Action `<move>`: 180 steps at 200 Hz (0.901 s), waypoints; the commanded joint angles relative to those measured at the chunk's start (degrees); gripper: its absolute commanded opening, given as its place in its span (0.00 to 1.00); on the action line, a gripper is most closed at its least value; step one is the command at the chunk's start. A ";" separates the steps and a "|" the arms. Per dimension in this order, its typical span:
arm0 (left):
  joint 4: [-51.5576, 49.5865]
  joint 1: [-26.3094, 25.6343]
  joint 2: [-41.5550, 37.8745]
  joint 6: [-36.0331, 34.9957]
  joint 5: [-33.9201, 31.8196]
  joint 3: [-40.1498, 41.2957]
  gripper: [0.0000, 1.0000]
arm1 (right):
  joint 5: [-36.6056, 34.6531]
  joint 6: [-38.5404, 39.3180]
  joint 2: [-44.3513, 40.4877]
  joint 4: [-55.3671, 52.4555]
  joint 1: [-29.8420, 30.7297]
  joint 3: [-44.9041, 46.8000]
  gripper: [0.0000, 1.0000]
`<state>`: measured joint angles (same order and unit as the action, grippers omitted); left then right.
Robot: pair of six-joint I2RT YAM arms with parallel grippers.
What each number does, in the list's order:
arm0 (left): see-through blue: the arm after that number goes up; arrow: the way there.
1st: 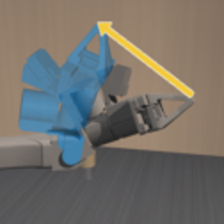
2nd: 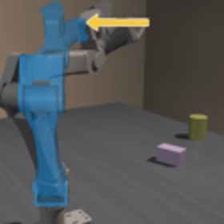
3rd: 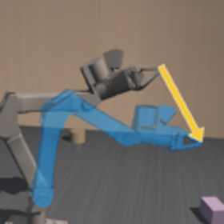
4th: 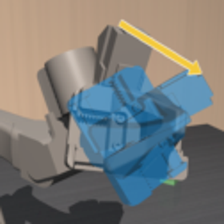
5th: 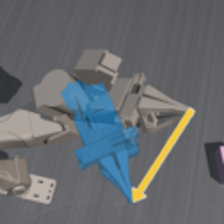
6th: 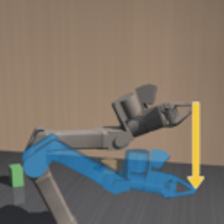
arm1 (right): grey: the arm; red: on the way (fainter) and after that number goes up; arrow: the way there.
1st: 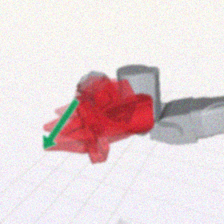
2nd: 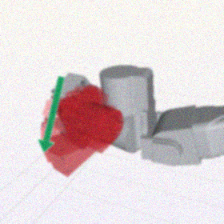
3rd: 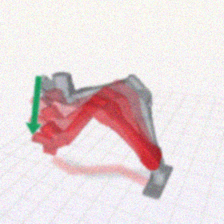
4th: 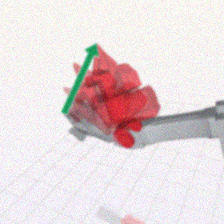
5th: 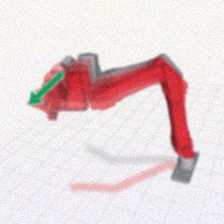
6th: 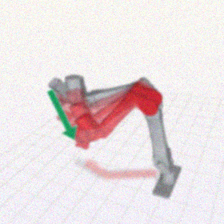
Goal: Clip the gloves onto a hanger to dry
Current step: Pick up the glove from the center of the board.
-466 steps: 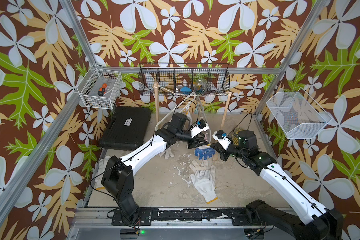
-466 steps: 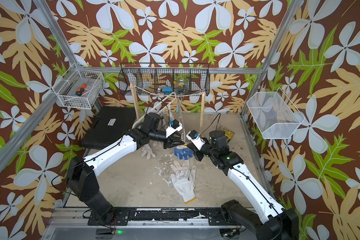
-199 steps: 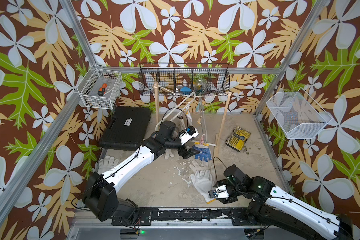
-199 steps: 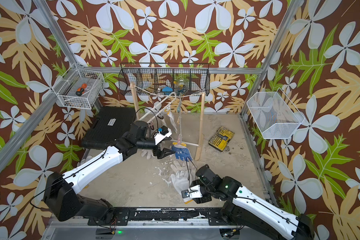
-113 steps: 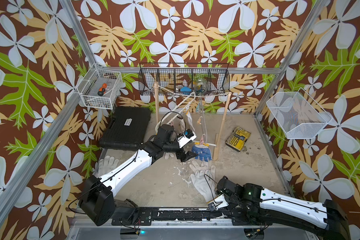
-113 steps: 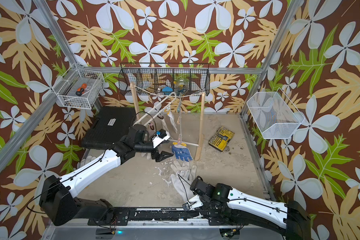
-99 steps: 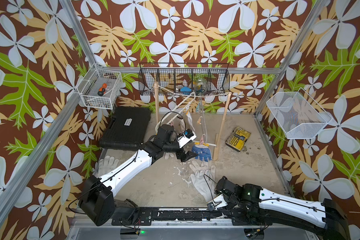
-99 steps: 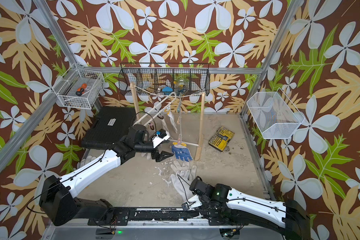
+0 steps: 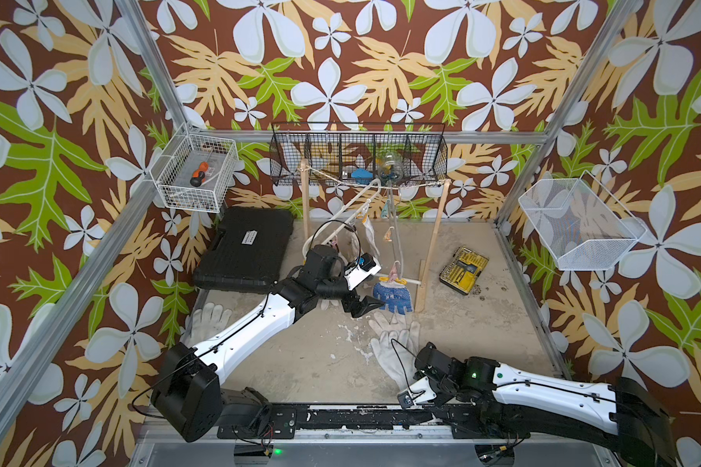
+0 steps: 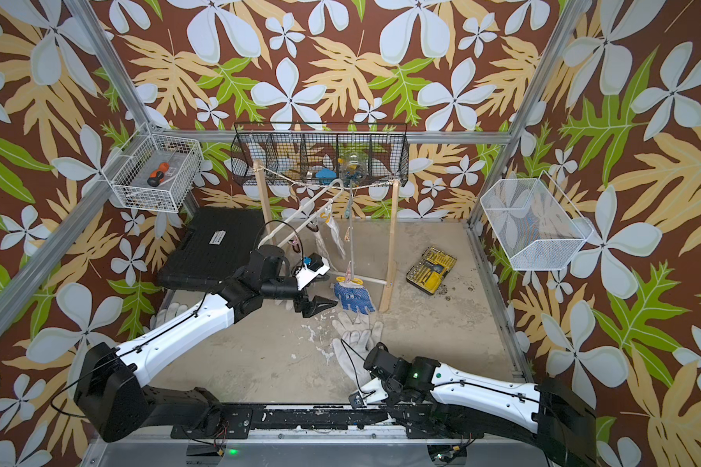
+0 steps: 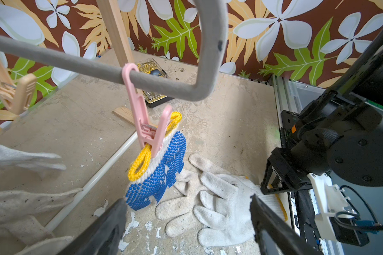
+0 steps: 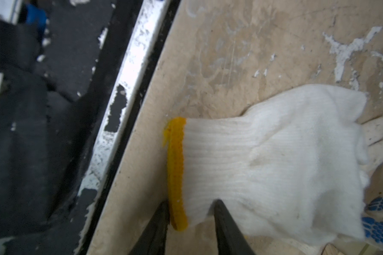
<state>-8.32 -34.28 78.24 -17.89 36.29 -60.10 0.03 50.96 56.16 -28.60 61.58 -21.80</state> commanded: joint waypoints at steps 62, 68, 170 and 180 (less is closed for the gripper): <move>-0.21 0.53 -0.15 -1.77 0.82 0.18 0.89 | -0.06 -4.36 1.87 0.63 0.51 -1.95 0.02; -0.21 0.57 -0.19 -1.81 0.88 0.15 0.89 | 0.17 -4.90 1.30 -0.17 0.55 -2.45 0.01; -1.92 0.60 1.54 -1.47 2.60 -1.79 0.89 | 5.93 -10.12 0.43 -10.41 0.36 -11.40 0.01; -2.18 0.61 1.41 -1.65 2.51 -1.97 0.89 | 6.92 -11.04 0.17 -10.38 -0.14 -13.15 0.01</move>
<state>-9.34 -33.80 79.66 -19.35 37.80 -61.34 4.75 41.85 56.47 -37.41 61.91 -32.69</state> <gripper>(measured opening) 0.888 0.069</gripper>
